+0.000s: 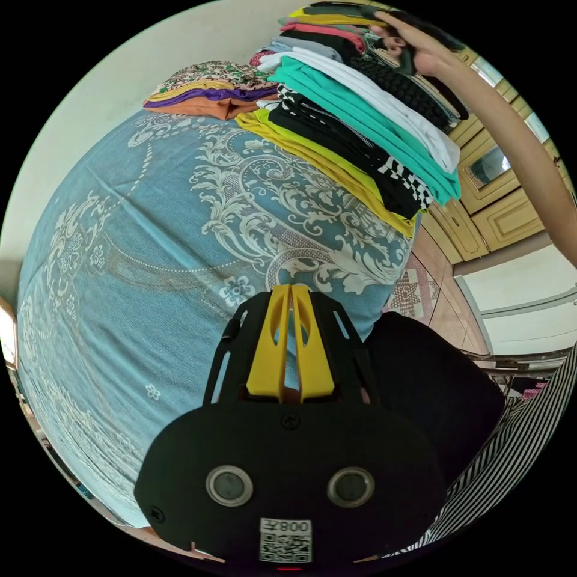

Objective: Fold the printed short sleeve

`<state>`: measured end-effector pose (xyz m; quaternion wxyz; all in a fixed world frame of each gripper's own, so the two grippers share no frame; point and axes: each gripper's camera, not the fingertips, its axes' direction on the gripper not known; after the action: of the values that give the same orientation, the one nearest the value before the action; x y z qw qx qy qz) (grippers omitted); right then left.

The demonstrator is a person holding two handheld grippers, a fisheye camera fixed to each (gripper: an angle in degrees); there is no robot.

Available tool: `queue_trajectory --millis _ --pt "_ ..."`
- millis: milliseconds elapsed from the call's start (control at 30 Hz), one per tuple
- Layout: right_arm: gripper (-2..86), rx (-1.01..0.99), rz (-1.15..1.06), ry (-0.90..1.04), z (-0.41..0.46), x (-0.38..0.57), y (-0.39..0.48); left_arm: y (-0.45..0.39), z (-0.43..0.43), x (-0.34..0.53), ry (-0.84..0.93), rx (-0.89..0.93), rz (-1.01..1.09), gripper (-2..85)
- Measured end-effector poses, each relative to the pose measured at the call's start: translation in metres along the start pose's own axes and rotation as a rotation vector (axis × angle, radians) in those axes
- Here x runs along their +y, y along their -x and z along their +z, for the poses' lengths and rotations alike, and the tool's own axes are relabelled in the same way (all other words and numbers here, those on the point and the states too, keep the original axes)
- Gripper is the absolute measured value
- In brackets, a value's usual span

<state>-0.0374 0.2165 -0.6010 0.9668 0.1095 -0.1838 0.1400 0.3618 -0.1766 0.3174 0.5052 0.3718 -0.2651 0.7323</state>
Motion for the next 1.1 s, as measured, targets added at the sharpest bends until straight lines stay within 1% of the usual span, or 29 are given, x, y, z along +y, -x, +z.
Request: queue_trajectory --millis 167,333,467,667,867,967,1100 --pt "8.9 0.000 0.031 0.089 0.121 -0.071 -0.005 0.003 -0.034 0.004 -0.046 0.036 -0.027 0.3" --pt "9.1 0.007 0.030 0.164 0.222 -0.114 0.004 0.010 -0.067 0.003 -0.088 0.096 -0.049 0.2" --pt "9.1 0.025 0.025 0.193 0.295 -0.138 0.017 0.006 -0.098 0.000 -0.130 0.089 -0.027 0.2" --pt "8.8 0.117 -0.036 0.197 0.377 -0.164 0.043 0.013 -0.144 -0.010 -0.180 0.160 -0.059 0.2" --pt "8.6 0.232 -0.084 0.255 0.454 -0.171 0.066 0.016 -0.192 -0.033 -0.188 0.207 -0.054 0.1" --pt "6.9 0.284 -0.073 0.265 0.477 -0.163 0.072 0.016 -0.217 -0.046 -0.193 0.224 -0.058 0.1" --pt "2.8 0.271 -0.045 0.199 0.473 -0.149 0.077 0.013 -0.248 -0.064 -0.195 0.222 -0.059 0.1"
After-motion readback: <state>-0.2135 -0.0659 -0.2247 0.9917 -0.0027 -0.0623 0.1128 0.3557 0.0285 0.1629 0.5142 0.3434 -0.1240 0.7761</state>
